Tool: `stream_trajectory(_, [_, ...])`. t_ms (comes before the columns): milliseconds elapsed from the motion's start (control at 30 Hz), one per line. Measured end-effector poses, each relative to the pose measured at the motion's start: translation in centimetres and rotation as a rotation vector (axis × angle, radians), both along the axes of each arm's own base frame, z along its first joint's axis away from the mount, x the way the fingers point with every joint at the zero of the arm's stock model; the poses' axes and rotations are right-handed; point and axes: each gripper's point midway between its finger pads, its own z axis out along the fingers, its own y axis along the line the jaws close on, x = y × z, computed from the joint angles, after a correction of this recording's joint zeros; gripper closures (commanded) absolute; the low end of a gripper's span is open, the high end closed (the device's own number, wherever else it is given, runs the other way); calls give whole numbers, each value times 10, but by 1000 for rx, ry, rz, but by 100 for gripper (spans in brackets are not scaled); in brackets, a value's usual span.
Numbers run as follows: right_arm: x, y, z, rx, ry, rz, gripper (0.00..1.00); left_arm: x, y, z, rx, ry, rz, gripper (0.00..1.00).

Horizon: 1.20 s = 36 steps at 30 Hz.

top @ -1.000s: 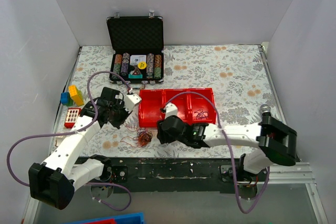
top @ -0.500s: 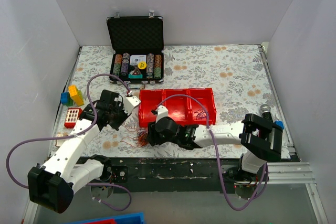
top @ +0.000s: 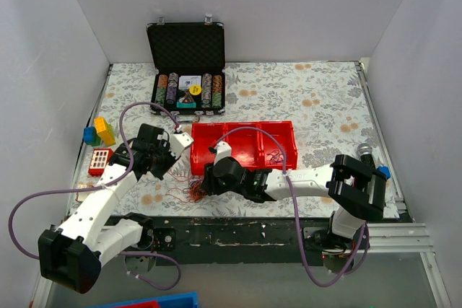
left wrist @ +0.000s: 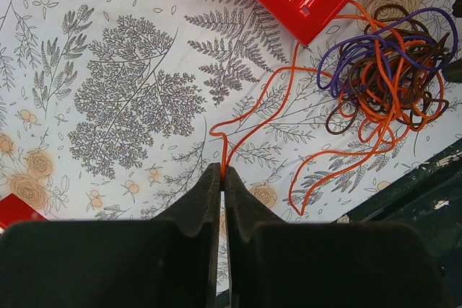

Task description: Untangle the cables

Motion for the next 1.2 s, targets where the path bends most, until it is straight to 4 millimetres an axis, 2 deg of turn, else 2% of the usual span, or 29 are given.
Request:
stream_trajectory(400, [15, -5, -1, 1, 0, -34, 64, 0, 0, 1, 0, -5, -4, 100])
stream_trajectory(600, [13, -1, -18, -23, 21, -18, 70, 0, 0, 1, 0, -5, -4, 100])
stream_trajectory(667, [13, 0, -21, -27, 24, -15, 76, 0, 0, 1, 0, -7, -4, 100])
stream_trajectory(833, [12, 3, -20, -21, 26, -9, 99, 1, 0, 1, 1, -9, -7, 100])
stream_trajectory(933, [13, 2, -19, -19, 25, -13, 99, 0, 0, -2, 3, -5, -7, 100])
stream_trajectory(1033, [10, -7, -15, -21, 20, -24, 99, -1, 2, -6, 12, -1, -5, 100])
stream_trajectory(1200, [-1, -44, -1, -35, 4, -75, 99, 2, 6, -9, 31, -15, 14, 100])
